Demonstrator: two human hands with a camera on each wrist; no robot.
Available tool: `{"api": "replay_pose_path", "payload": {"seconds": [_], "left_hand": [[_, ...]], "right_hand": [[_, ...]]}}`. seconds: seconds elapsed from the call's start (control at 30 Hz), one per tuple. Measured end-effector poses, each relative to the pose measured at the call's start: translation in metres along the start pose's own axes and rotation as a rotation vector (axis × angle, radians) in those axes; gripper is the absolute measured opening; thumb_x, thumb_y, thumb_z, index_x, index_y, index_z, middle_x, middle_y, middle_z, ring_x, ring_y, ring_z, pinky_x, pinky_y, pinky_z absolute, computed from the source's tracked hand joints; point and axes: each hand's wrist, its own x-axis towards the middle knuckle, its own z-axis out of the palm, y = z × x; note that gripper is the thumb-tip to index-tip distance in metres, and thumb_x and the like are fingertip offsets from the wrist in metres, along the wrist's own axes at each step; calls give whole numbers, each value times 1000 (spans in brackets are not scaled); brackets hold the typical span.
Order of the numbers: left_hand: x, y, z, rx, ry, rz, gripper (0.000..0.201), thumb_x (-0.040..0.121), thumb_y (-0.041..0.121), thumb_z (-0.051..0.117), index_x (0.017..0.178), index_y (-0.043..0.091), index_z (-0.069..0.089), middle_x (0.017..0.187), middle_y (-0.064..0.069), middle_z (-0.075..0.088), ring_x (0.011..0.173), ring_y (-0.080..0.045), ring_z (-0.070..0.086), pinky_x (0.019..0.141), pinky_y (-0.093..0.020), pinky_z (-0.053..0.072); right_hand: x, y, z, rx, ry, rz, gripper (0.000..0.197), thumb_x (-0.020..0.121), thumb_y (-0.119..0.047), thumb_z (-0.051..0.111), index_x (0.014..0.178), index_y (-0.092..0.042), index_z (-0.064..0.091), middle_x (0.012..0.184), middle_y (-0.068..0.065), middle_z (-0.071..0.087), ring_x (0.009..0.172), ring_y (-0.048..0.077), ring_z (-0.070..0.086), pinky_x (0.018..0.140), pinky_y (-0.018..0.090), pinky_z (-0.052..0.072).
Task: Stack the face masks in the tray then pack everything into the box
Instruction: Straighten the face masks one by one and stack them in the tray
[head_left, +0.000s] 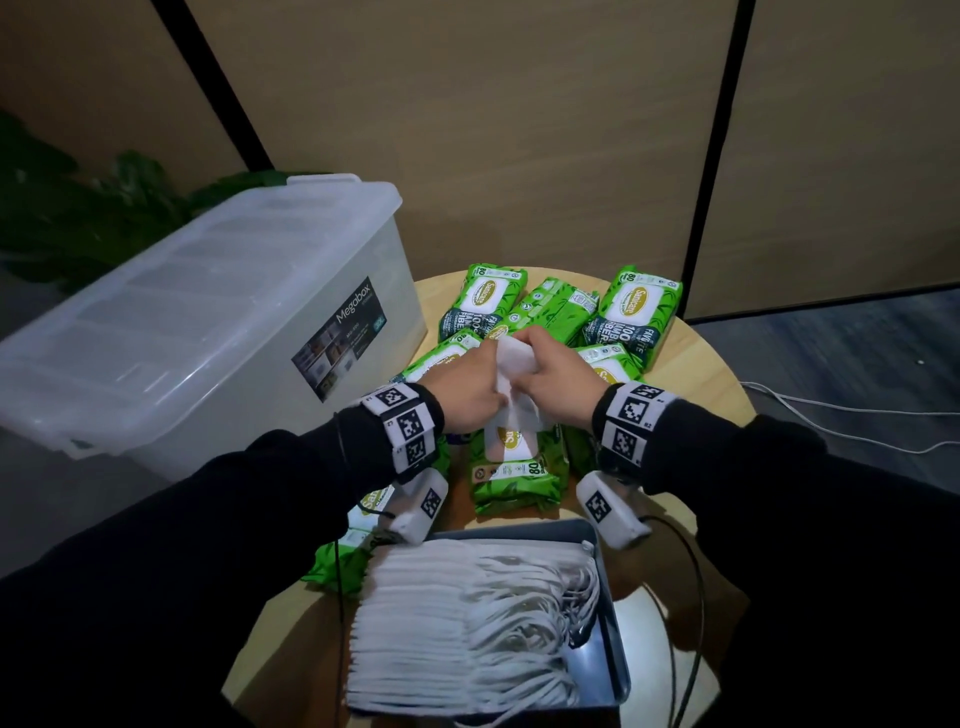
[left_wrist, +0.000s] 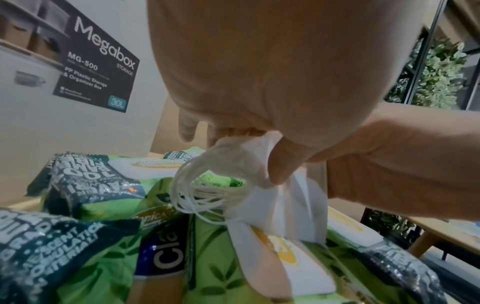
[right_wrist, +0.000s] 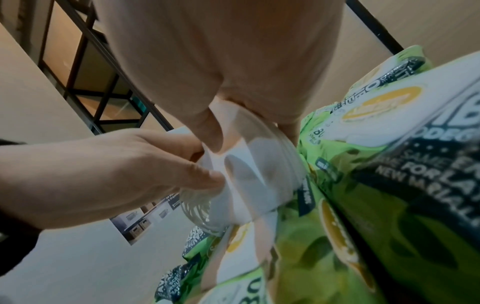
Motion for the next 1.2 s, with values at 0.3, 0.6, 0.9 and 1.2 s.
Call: {"api": "replay_pose_path", "payload": {"seconds": [0.3, 0.6, 0.9, 1.2], "left_hand": [[-8, 17, -10, 128, -100, 52, 52, 99, 13, 48, 143, 2, 25, 97, -14, 61, 91, -36, 62, 77, -48, 53], [-64, 29, -50, 110, 47, 135, 17, 107, 29, 51, 106, 12, 51, 91, -6, 61, 90, -30, 58, 72, -38, 42], [-154, 59, -47, -135, -81, -38, 23, 94, 35, 69, 93, 13, 74, 88, -5, 76, 78, -18, 71, 73, -33, 56], [-176, 105, 22, -845, -344, -237, 21, 99, 0, 54, 111, -16, 59, 87, -32, 70, 62, -29, 74, 55, -36, 63]], "right_hand": [[-1, -4, -8, -104, 27, -57, 14, 96, -21, 64, 102, -14, 54, 96, 6, 63, 90, 27, 57, 68, 36, 41], [-46, -40, -50, -3, 79, -242, 24, 93, -31, 75, 83, -24, 54, 68, -9, 53, 53, -1, 46, 48, 16, 33], [-136, -62, -49, -257, 141, -202, 22, 78, -23, 72, 74, -12, 54, 67, 6, 58, 62, 24, 53, 56, 37, 41], [-191, -35, -31, 180, -99, 158, 29, 93, -11, 58, 116, -17, 41, 85, 27, 68, 56, 43, 71, 49, 52, 60]]}}
